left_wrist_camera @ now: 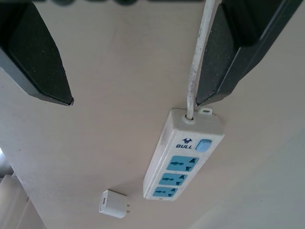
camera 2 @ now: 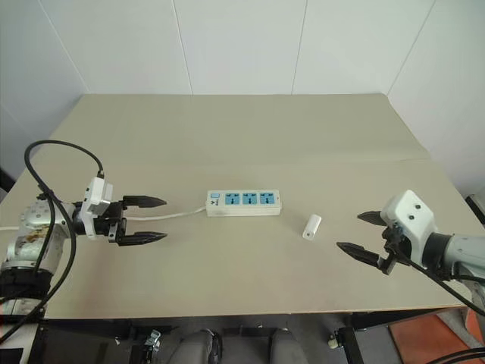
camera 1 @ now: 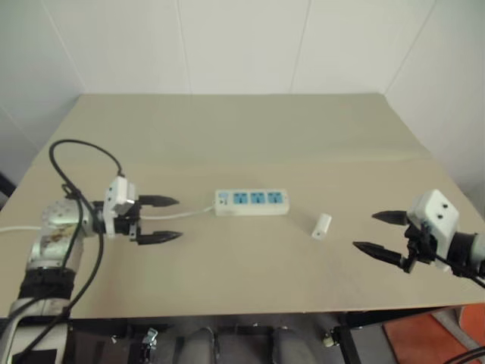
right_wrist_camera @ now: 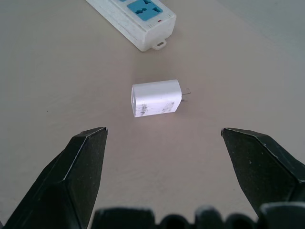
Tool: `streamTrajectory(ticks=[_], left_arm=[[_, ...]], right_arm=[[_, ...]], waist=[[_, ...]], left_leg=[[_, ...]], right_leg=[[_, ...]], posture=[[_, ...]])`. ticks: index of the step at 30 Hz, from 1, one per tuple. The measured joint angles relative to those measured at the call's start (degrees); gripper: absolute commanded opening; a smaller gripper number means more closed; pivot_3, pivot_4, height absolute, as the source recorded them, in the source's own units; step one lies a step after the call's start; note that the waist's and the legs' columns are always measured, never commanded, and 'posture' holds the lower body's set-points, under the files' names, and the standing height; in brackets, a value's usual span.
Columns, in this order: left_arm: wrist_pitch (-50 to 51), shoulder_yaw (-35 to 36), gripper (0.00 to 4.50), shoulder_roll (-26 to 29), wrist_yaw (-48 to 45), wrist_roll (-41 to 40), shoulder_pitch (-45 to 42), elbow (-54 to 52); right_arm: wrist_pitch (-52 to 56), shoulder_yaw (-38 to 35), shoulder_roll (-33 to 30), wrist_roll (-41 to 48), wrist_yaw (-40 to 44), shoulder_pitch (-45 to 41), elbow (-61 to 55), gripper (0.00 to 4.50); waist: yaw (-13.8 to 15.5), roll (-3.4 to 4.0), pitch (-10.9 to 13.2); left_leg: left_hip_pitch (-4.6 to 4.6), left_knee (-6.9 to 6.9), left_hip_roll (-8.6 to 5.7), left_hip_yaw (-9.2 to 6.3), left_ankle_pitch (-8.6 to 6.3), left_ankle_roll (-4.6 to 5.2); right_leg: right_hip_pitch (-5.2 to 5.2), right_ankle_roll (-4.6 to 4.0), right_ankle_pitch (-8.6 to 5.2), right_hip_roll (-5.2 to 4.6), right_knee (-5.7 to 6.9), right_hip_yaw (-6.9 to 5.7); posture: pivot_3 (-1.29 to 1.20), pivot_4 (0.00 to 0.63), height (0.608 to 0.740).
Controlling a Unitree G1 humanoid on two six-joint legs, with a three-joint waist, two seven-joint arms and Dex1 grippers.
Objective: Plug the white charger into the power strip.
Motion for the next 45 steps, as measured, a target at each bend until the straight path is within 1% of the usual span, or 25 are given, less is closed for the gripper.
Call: streamTrajectory(ticks=[9, 13, 17, 22, 25, 27, 30, 31, 38, 39, 40, 42, 45], left_arm=[[-2.4, -1.3, 4.49, -1.4, -1.1, 1.3, -2.6, 3.7], [-5.2, -1.7, 4.49, -2.6, -0.8, 2.8, -3.7, 7.1], [-10.2, -3.4, 4.49, -4.7, -0.3, 6.5, -7.8, 16.3], [-16.5, -5.2, 4.49, -10.7, 3.0, 11.5, -16.5, 31.5], [-17.7, -5.4, 4.49, -13.8, 5.4, 13.5, -20.5, 38.8], [-17.9, -5.5, 4.49, -14.9, 5.5, 14.4, -22.0, 41.7], [-19.7, -7.7, 3.85, -15.1, 5.1, 18.1, -23.7, 44.9], [-19.9, -8.2, 3.55, -15.1, 5.1, 19.0, -24.2, 45.4], [-19.6, -9.1, 1.27, -14.8, 3.9, 21.8, -25.9, 47.2], [-19.6, -9.0, 1.0, -14.7, 4.2, 22.0, -25.9, 47.2], [-19.7, -9.0, 0.57, -14.7, 4.8, 22.3, -26.0, 47.2], [-19.7, -9.0, 0.03, -14.7, 5.2, 22.6, -26.1, 47.2], [-19.3, -8.9, 0.03, -14.7, 5.2, 22.7, -26.0, 46.8]], right_arm=[[0.0, -1.1, 0.0, 0.0, -0.7, 1.8, -1.9, 4.5], [0.0, -1.1, 0.0, -0.1, -0.8, 2.0, -2.2, 4.5], [0.0, -1.0, -0.2, -0.5, -0.9, 1.8, -2.2, 4.5], [0.1, -0.3, -0.4, -0.5, -1.8, -0.9, -2.1, 4.5], [0.2, 0.6, -0.4, -0.5, -2.3, -1.3, -2.6, 4.5], [0.4, 1.3, -0.4, -0.5, -2.5, -1.1, -3.4, 4.5], [0.8, 1.5, -0.4, -0.5, -3.3, -0.9, -4.9, 4.5], [1.1, 1.5, -0.4, -0.4, -3.5, -0.9, -5.3, 4.5], [1.6, 1.9, -0.1, -0.5, -5.3, -0.8, -7.3, 4.5], [1.6, 2.1, -0.1, -0.5, -5.6, -0.8, -7.4, 4.5], [1.6, 2.4, -0.1, -0.6, -5.9, -0.7, -7.4, 4.5], [1.6, 3.1, 0.0, -0.7, -6.3, -0.7, -7.3, 4.5], [1.5, 4.4, 0.0, -1.3, -7.0, -0.7, -7.3, 4.5]], waist=[[-0.1, -0.01, 0.0], [0.0, -0.01, 0.0], [0.2, -0.02, 0.0], [0.3, -0.07, 0.0], [0.3, -0.1, 0.0], [0.1, -0.1, 0.0], [-0.1, -0.11, -0.1], [-0.1, -0.11, -0.1], [0.0, -0.15, -0.2], [0.0, -0.15, -0.2], [0.0, -0.16, -0.2], [0.0, -0.16, -0.2], [0.0, -0.16, -0.2]], left_leg=[[0.0, 0.0, 0.0, 0.0, 0.0, 0.0], [-0.01, 0.01, -0.01, 0.0, 0.0, 0.0], [-0.01, 0.03, -0.05, 0.06, 0.0, 0.0], [-0.18, 0.08, -0.07, 0.23, 0.0, 0.0], [-0.28, 0.07, -0.08, 0.21, -0.01, 0.03], [-0.3, 0.07, -0.08, 0.21, -0.04, 0.07], [-0.27, 0.07, -0.07, 0.19, -0.05, 0.09], [-0.25, 0.07, -0.08, 0.19, -0.05, 0.09], [-0.22, 0.07, -0.06, 0.18, -0.05, 0.09], [-0.22, 0.07, -0.07, 0.17, -0.05, 0.09], [-0.22, 0.08, -0.06, 0.17, -0.05, 0.09], [-0.21, 0.08, -0.07, 0.17, -0.05, 0.09], [-0.21, 0.08, -0.07, 0.17, -0.05, 0.09]], right_leg=[[0.0, 0.01, 0.0, 0.0, 0.01, 0.0], [0.0, 0.01, 0.01, 0.0, 0.01, 0.0], [0.02, 0.02, 0.01, 0.0, 0.01, -0.03], [-0.03, 0.06, 0.03, 0.0, -0.03, -0.11], [-0.06, 0.06, 0.03, 0.0, -0.08, -0.16], [-0.08, 0.06, 0.03, 0.0, -0.09, -0.16], [-0.08, 0.06, 0.03, 0.0, -0.08, -0.15], [-0.07, 0.06, 0.03, 0.0, -0.08, -0.15], [-0.03, 0.07, 0.03, 0.0, -0.07, -0.15], [-0.03, 0.07, 0.03, 0.0, -0.07, -0.15], [-0.03, 0.07, 0.03, 0.0, -0.07, -0.15], [-0.03, 0.07, 0.03, 0.0, -0.06, -0.15], [-0.03, 0.07, 0.03, 0.0, -0.05, -0.15]], posture=[[0.0, 0.15, 0.74], [0.0, 0.15, 0.74], [0.0, 0.15, 0.74], [0.0, 0.15, 0.74], [0.0, 0.15, 0.74], [0.0, 0.15, 0.74], [0.0, 0.15, 0.74], [0.0, 0.15, 0.74], [0.0, 0.15, 0.74], [0.0, 0.15, 0.74], [0.0, 0.15, 0.74], [0.0, 0.15, 0.74], [0.0, 0.15, 0.74]])
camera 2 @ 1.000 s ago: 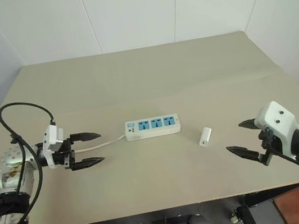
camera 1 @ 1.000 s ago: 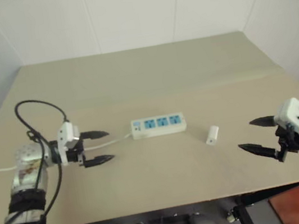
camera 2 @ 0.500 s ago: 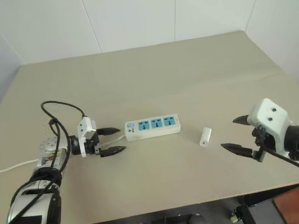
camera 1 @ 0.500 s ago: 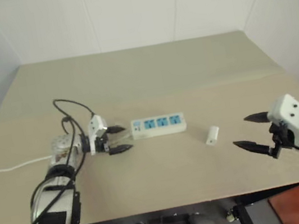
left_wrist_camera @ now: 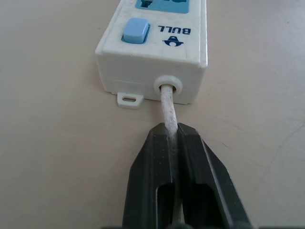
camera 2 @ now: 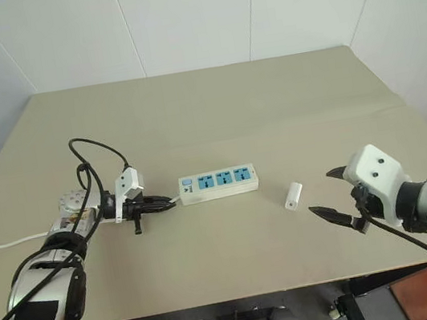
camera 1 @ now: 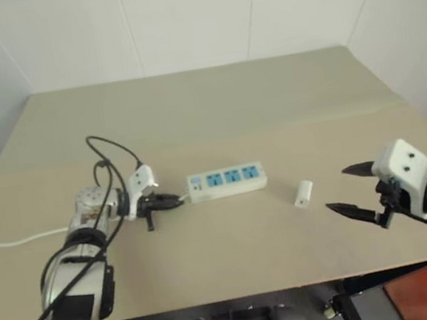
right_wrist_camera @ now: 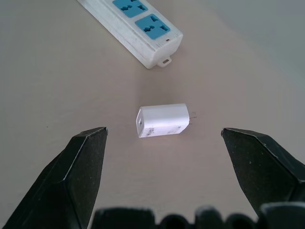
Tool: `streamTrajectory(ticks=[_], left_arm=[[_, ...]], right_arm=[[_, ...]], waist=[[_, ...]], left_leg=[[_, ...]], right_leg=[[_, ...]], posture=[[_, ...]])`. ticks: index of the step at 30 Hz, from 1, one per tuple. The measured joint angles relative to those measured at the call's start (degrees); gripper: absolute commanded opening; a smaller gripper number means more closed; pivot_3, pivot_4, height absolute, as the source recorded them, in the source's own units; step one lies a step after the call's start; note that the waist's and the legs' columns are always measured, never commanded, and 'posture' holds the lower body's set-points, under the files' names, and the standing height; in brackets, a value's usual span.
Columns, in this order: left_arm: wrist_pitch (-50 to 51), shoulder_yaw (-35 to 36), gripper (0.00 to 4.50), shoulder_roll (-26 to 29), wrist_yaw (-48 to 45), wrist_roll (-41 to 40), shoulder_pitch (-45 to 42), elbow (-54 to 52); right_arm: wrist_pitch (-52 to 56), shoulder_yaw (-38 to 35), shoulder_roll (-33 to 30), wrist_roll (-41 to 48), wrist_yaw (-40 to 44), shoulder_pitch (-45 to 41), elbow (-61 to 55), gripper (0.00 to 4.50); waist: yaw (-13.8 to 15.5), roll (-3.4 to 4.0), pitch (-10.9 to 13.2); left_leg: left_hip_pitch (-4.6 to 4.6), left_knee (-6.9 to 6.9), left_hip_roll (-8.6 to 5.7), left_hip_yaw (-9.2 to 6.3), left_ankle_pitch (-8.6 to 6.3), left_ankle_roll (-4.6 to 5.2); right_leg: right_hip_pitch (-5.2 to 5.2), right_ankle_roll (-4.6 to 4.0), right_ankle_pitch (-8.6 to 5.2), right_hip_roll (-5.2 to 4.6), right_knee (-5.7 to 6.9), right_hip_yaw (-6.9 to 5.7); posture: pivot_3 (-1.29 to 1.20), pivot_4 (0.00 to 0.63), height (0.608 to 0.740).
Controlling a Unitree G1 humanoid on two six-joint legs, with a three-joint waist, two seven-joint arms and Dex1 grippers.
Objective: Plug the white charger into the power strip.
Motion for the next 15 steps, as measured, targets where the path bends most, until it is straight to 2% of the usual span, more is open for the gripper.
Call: streamTrajectory(ticks=[2, 5, 11, 15], left_arm=[[2.6, 0.6, 0.03, -0.1, -0.1, -0.6, 0.9, -2.8], [10.0, 1.3, 0.03, -0.2, 0.0, -3.1, 6.8, -14.4], [34.3, 0.3, 0.03, 3.2, 7.0, -4.7, 23.5, -52.6], [45.0, -0.6, 0.03, 4.8, 10.2, -5.4, 27.6, -65.3]], right_arm=[[-0.1, 0.7, 0.0, -0.5, -0.3, 0.0, 0.0, 4.5], [-0.3, 1.6, 0.3, -0.8, -0.5, 0.0, 0.1, 4.5], [-1.6, 2.7, 0.6, -2.7, -1.4, 1.1, 0.2, 4.5], [-2.6, 4.3, 0.6, -3.9, -1.5, 0.9, 0.9, 4.5]], waist=[[0.0, 0.0, 0.0], [0.0, 0.0, 0.0], [0.2, 0.01, 0.0], [0.4, 0.02, 0.0]], left_leg=[[-0.02, 0.0, 0.0, -0.02, 0.0, 0.0], [-0.08, -0.01, 0.03, -0.32, 0.0, 0.0], [-0.08, -0.02, 0.04, -0.47, -0.01, 0.01], [0.04, 0.01, 0.02, -0.47, 0.0, 0.0]], right_leg=[[0.0, 0.0, 0.0, 0.0, 0.0, 0.0], [-0.05, 0.0, 0.0, -0.02, 0.0, 0.01], [-0.05, 0.02, -0.01, -0.13, 0.02, 0.02], [0.07, 0.02, -0.02, -0.13, 0.02, 0.02]], posture=[[0.0, 0.15, 0.74], [0.0, 0.15, 0.74], [0.0, 0.15, 0.74], [0.0, 0.15, 0.74]])
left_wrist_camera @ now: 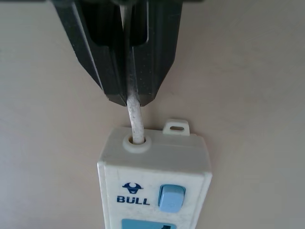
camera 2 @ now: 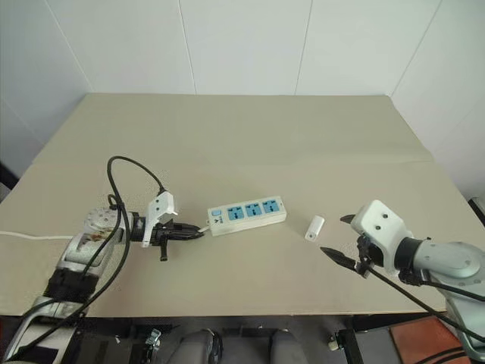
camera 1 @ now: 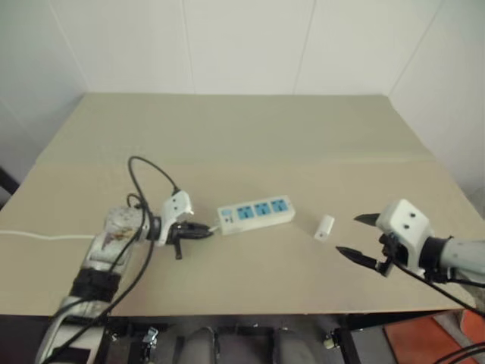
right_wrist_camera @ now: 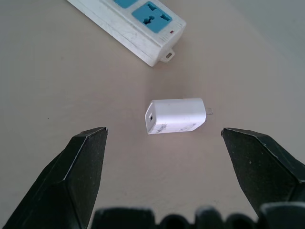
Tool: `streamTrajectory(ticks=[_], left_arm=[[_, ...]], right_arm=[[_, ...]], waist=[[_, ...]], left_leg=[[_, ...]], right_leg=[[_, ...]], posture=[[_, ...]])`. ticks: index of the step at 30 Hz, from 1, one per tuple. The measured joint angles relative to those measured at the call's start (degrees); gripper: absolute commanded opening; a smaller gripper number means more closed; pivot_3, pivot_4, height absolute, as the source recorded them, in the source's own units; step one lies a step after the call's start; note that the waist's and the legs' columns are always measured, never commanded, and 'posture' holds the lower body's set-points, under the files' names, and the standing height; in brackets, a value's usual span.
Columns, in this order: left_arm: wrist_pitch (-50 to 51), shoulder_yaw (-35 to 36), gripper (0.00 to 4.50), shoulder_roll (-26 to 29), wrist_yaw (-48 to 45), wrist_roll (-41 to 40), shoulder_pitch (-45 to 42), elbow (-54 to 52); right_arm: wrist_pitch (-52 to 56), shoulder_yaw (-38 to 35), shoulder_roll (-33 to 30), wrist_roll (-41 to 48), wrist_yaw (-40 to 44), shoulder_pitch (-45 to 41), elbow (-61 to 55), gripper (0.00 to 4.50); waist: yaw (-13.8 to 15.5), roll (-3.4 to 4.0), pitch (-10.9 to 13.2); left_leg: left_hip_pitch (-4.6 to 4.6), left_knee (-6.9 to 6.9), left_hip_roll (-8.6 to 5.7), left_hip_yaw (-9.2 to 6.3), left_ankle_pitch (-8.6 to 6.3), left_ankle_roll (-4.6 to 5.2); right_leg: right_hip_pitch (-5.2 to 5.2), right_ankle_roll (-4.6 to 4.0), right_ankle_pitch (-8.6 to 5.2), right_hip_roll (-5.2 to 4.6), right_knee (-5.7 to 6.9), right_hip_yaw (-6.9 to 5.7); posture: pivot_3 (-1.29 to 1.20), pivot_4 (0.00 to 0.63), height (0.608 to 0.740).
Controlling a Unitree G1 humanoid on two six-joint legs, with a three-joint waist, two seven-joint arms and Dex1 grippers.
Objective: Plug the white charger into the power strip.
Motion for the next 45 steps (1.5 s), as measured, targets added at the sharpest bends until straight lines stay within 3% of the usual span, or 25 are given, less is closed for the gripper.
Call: streamTrajectory(ticks=[2, 3, 15, 20, 24, 29, 35, 45], left_arm=[[2.7, -0.1, 0.03, -0.1, 1.5, -0.8, 0.1, -1.7], [3.6, -0.1, 0.66, -0.2, 3.0, -0.9, 0.1, -1.9], [0.6, 0.5, 4.46, 3.8, -0.3, -7.8, -0.3, -2.8], [-9.0, 3.1, 4.46, 1.9, -3.5, -10.6, -6.5, 7.5], [-22.6, 4.4, 4.46, -5.2, -4.0, -11.2, -9.7, 19.0], [-26.4, 5.6, 4.46, -8.8, -12.9, -16.1, -11.5, 28.9], [-36.0, 5.6, 4.46, -10.7, -14.7, -13.6, -13.6, 41.0], [-45.5, 5.3, 4.46, -13.1, -15.3, -9.6, -17.2, 52.2]], right_arm=[[-0.1, 0.3, 0.0, -0.2, 0.0, -0.5, 0.4, 4.5], [-0.2, 0.6, 0.0, -0.3, 0.0, -0.7, 0.5, 4.5], [-0.5, 0.9, 0.0, -1.2, 0.0, 0.5, 1.0, 4.5], [-0.6, 0.9, 0.3, -1.4, -0.4, 0.8, 0.9, 4.5], [-0.7, 0.9, 1.4, -2.1, -1.2, 0.7, 0.9, 4.5], [-0.7, 0.9, 2.7, -2.1, -2.4, 0.2, 0.9, 4.5], [-0.5, 0.8, 2.7, -2.1, -2.6, -0.3, 0.7, 4.5], [-0.1, 0.7, 2.0, -2.2, -2.5, 0.1, -0.2, 4.5]], waist=[[0.1, 0.0, 0.0], [0.0, 0.0, 0.0], [-0.3, 0.01, 0.0], [-0.1, 0.01, 0.0], [0.0, 0.0, 0.0], [-0.5, 0.0, 0.0], [-0.3, -0.01, 0.0], [-0.3, -0.01, 0.0]], left_leg=[[0.01, 0.04, -0.01, 0.0, 0.0, 0.0], [0.03, 0.03, -0.01, 0.0, 0.0, 0.0], [0.02, 0.0, -0.01, 0.03, 0.0, 0.0], [0.0, 0.0, -0.07, 0.05, 0.0, 0.0], [-0.05, 0.01, -0.1, 0.08, 0.0, 0.0], [-0.01, 0.01, -0.1, 0.1, 0.0, 0.0], [-0.04, 0.02, -0.11, 0.09, 0.0, 0.0], [-0.05, 0.02, -0.11, 0.08, 0.0, 0.0]], right_leg=[[0.01, 0.0, 0.0, 0.02, 0.01, 0.0], [0.02, 0.0, 0.0, 0.02, 0.01, 0.0], [-0.01, -0.01, 0.0, 0.03, -0.01, 0.01], [0.01, -0.01, 0.0, 0.01, -0.05, 0.0], [-0.03, -0.01, 0.01, 0.0, -0.07, 0.0], [-0.04, -0.01, 0.01, 0.03, -0.04, 0.01], [-0.03, 0.0, 0.01, 0.04, -0.05, 0.01], [-0.03, 0.0, 0.01, 0.03, -0.05, 0.01]], posture=[[0.0, 0.15, 0.74], [0.0, 0.15, 0.74], [0.0, 0.15, 0.74], [0.0, 0.15, 0.74], [0.0, 0.15, 0.74], [0.0, 0.15, 0.74], [0.0, 0.15, 0.74], [0.0, 0.15, 0.74]])
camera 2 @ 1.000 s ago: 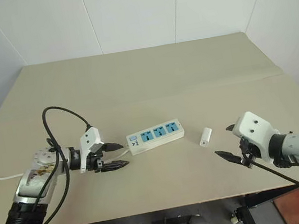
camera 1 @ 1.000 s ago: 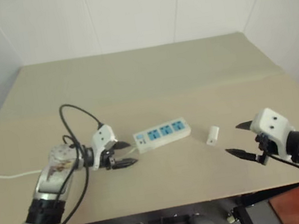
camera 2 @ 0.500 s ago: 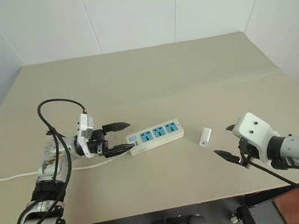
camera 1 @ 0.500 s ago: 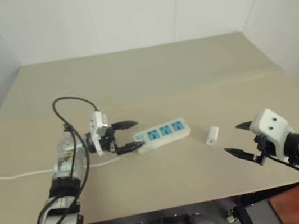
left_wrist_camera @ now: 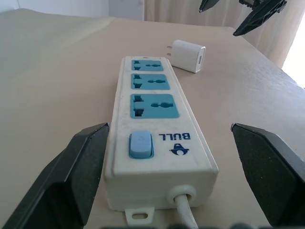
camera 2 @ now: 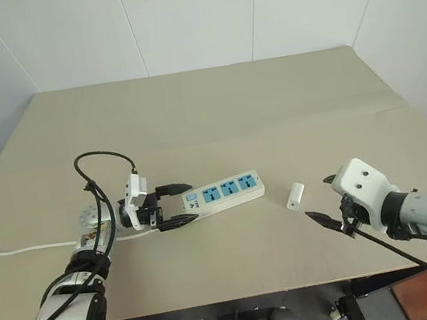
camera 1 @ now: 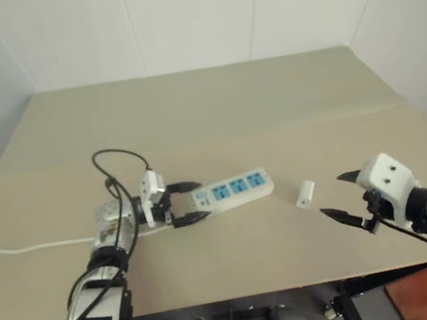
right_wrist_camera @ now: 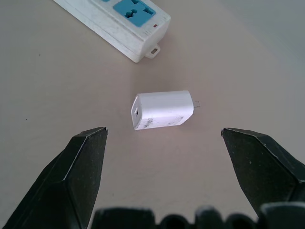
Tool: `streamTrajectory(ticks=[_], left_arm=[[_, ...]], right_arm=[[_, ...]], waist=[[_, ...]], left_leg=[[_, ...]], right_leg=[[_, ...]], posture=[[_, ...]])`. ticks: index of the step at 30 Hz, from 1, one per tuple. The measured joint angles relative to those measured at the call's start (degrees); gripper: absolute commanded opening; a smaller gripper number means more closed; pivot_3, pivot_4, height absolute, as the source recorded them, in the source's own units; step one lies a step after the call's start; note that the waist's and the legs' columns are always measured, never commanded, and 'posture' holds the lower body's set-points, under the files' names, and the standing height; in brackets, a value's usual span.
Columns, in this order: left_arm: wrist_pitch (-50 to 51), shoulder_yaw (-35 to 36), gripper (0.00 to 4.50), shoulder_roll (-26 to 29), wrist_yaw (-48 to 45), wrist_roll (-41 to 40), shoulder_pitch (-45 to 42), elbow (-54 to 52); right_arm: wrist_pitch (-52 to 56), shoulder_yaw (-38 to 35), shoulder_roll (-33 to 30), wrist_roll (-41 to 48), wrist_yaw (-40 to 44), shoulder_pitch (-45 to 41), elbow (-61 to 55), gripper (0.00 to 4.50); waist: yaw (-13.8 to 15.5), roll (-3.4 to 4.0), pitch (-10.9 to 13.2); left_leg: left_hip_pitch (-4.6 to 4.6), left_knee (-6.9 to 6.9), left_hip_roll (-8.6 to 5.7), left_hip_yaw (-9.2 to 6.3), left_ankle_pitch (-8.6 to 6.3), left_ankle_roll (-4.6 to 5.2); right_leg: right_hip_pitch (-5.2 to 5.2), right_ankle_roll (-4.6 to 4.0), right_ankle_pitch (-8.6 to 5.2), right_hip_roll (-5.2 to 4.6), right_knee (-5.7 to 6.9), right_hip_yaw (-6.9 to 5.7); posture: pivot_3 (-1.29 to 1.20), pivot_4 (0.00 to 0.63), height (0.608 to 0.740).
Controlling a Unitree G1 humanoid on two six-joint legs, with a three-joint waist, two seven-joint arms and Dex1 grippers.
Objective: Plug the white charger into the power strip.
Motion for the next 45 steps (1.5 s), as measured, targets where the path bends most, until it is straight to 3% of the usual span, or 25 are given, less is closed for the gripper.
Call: streamTrajectory(ticks=[20, 25, 31, 34, 39, 45], left_arm=[[-7.1, 0.1, 4.46, -2.5, 5.2, 5.2, -1.5, 6.6], [-7.7, -0.1, 3.29, -2.4, 6.0, 6.6, -2.0, 7.2], [-7.3, -0.5, 3.29, -2.2, 4.8, 6.8, -2.0, 7.1], [-7.6, -1.2, 3.29, -1.2, 3.9, 7.1, -2.0, 6.9], [-7.5, -1.9, 3.29, -0.4, 2.2, 7.8, -2.5, 6.7], [-7.6, -2.8, 3.29, 0.3, 1.6, 8.3, -3.3, 6.4]], right_arm=[[0.5, -1.6, -1.1, 4.5, 2.5, 0.1, -2.7, 4.5], [0.5, -1.6, -1.2, 4.5, 2.4, 0.1, -2.7, 4.5], [-1.1, -1.2, -3.2, 3.3, 3.8, -0.3, -1.7, 4.5], [-6.5, 0.4, -7.3, 0.9, 7.6, -2.9, 1.2, 4.5], [-25.7, 8.7, -14.0, -6.2, 18.5, -14.6, 12.7, 4.5], [-53.7, 25.8, -12.8, -14.8, 34.5, -35.6, 27.4, 4.5]], waist=[[0.1, -0.02, -0.1], [0.1, 0.02, -0.2], [0.0, 0.03, -0.3], [-0.2, 0.04, -0.3], [-0.4, 0.05, -0.3], [-0.7, 0.05, -0.3]], left_leg=[[0.04, 0.02, -0.01, -0.02, 0.0, 0.0], [0.06, 0.02, 0.0, -0.02, 0.0, 0.0], [0.05, 0.02, 0.0, -0.01, 0.0, 0.0], [0.08, 0.02, 0.01, 0.03, 0.0, 0.0], [0.14, 0.0, 0.06, 0.35, 0.0, 0.0], [0.07, -0.02, 0.08, 0.52, 0.0, 0.0]], right_leg=[[0.04, 0.01, 0.01, 0.0, 0.03, 0.0], [0.06, 0.01, 0.01, 0.01, 0.03, 0.0], [0.05, 0.01, 0.01, 0.01, 0.01, 0.0], [0.07, 0.01, 0.01, 0.02, 0.01, 0.0], [0.09, 0.02, 0.01, 0.09, -0.01, 0.0], [0.0, 0.02, 0.01, 0.1, -0.04, 0.01]], posture=[[0.0, 0.15, 0.74], [0.0, 0.15, 0.74], [0.0, 0.15, 0.74], [0.0, 0.15, 0.74], [0.0, 0.15, 0.74], [0.0, 0.15, 0.74]])
